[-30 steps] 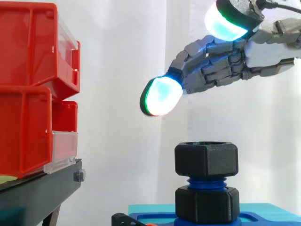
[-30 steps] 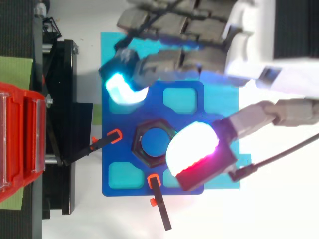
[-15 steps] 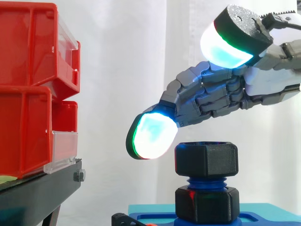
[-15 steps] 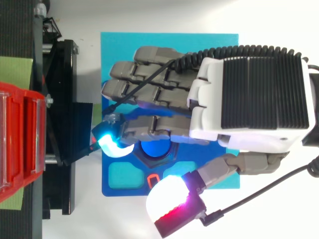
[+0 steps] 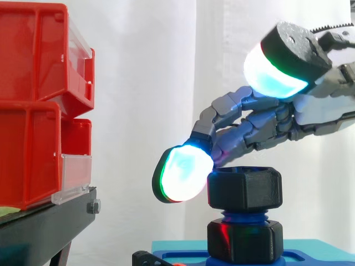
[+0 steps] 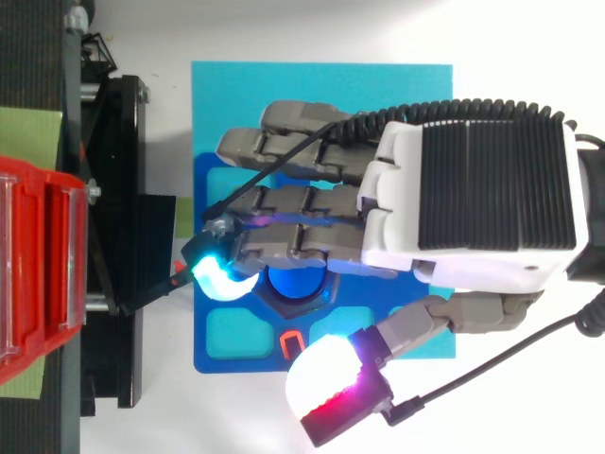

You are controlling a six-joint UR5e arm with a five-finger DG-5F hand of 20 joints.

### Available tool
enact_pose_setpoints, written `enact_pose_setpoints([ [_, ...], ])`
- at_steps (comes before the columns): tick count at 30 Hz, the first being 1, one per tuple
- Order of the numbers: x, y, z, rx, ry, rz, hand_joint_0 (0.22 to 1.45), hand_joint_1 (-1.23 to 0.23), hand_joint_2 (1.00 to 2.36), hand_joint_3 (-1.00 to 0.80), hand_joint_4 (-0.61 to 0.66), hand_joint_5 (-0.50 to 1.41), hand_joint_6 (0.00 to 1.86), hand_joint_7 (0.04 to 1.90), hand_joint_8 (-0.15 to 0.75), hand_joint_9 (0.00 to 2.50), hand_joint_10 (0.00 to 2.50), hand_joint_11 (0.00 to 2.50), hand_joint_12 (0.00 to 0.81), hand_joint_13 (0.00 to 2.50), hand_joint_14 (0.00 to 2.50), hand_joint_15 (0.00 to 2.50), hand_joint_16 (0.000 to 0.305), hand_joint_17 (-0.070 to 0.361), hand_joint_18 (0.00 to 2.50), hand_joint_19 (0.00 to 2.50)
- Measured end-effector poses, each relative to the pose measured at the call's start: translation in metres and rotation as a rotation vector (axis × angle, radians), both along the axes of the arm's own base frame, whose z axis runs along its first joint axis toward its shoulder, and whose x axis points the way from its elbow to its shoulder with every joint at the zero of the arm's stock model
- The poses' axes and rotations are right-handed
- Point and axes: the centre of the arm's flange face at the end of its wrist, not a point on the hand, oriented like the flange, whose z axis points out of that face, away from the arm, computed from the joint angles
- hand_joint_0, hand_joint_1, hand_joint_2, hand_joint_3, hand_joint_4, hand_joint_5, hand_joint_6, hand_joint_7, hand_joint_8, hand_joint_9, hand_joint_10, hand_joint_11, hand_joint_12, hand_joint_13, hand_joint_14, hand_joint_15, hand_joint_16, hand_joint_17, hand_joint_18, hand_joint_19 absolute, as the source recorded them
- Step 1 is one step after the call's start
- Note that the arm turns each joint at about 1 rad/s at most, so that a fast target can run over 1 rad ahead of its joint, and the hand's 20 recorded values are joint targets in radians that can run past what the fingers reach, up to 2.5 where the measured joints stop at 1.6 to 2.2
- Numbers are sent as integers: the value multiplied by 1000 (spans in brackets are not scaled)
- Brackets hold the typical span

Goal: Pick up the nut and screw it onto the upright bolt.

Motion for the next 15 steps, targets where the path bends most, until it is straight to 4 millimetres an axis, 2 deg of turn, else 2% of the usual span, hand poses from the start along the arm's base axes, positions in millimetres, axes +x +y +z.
enact_pose_setpoints([
  [7, -1, -8, -3, 3, -3, -1, 484, -237, 1000, -500, 288, -77, 504, 946, 269, 666, 0, 0, 234, 185, 0, 0, 24, 54, 0, 0],
  [15, -2, -23, -4, 5, 3, -1, 495, -267, 1000, -500, 271, -36, 504, 1114, 277, 746, 0, 0, 217, 284, 0, 0, 20, 46, 0, 0],
])
